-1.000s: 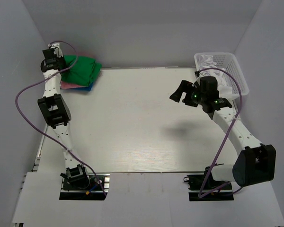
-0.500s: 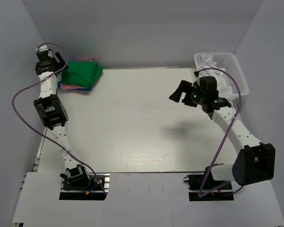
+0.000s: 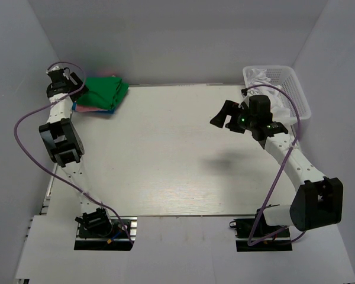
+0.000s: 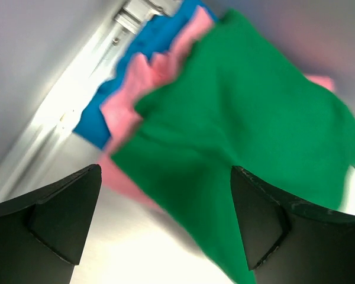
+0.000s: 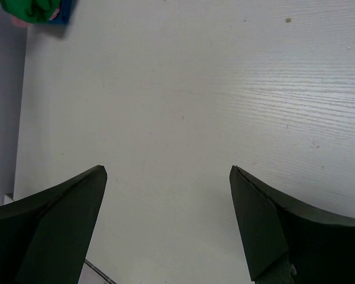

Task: Fold and stack the t-shirts
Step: Put the neatly folded tshirt into the corner of the board with the left arm

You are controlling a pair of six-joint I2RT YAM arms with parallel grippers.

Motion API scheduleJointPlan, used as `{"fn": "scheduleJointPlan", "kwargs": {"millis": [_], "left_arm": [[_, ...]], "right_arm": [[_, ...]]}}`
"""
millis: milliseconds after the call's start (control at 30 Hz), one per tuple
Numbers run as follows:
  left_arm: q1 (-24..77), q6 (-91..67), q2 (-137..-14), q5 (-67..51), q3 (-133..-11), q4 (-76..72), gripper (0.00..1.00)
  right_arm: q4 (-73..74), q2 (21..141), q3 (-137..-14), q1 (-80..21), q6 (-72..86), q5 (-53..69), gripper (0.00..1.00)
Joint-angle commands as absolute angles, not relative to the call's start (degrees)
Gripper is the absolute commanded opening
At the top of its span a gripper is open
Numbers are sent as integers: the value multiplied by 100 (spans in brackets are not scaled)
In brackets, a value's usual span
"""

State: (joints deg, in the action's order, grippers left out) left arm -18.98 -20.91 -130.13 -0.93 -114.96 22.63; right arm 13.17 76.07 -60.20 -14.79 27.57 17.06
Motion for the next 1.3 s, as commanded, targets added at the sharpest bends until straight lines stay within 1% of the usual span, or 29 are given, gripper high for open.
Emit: {"fn": "scheduleJointPlan", "kwargs": {"millis": [0,67,133,233,367,467,533,567,600,667,700,767,800,867,933,1133,1200,1267], "left_arm": [[-1758,-2162,-11911,-247,-10954,1725,100],[-1696,-2162,-11612,173,-10724,1723,100],[-1644,-2162,-11462,281,-10653,1775,100],[-1591,-2162,-11093,281,-10407,1880,100],[-1363,-2065,-10504,-167,-9872,2170,100],[-1047,-2135,-10029,-220,-9336,2557,100],[-618,-2327,-9731,25,-9089,2697,100],[-520,-2494,-9564,-139,-8792,2698,100],[-423,-2679,-9171,-297,-8572,2524,100],[-45,-2900,-8773,-781,-7897,2007,100],[87,-2961,-8641,-869,-7788,1717,100],[456,-2823,-8569,-792,-7962,1967,100],[561,-2821,-8648,-643,-8076,2439,100],[833,-2690,-8701,-300,-8217,2845,100],[1018,-2689,-8632,-44,-8165,2909,100],[1256,-2498,-8455,307,-8095,2971,100],[1257,-2313,-8455,308,-8252,2901,100],[1310,-1760,-8726,369,-8655,2953,100]], "right_arm": [[1028,7602,-6029,-1486,2611,1872,90],[1072,7594,-6029,-1503,2575,1933,90],[1107,7594,-6021,-1503,2523,1934,90],[1099,7541,-6029,-1512,2461,1890,90],[1151,7462,-6012,-1503,2426,1767,90],[1011,7296,-5810,-1468,2522,1820,90],[993,7216,-5652,-1485,2592,1758,90],[967,7146,-5590,-1468,2619,1758,90],[923,7076,-5503,-1468,2610,1758,90],[844,7014,-5379,-1477,2637,1775,90],[905,6988,-5379,-1477,2619,1758,90],[1037,6900,-5379,-1468,2593,1636,90],[1028,6865,-5318,-1476,2575,1626,90],[889,6654,-5116,-1476,2584,1599,90],[765,6461,-4879,-1485,2593,1600,90],[782,6232,-4825,-1477,2584,1564,90],[791,6240,-4834,-1485,2566,1556,90],[835,6267,-4913,-1468,2575,1547,90]]}}
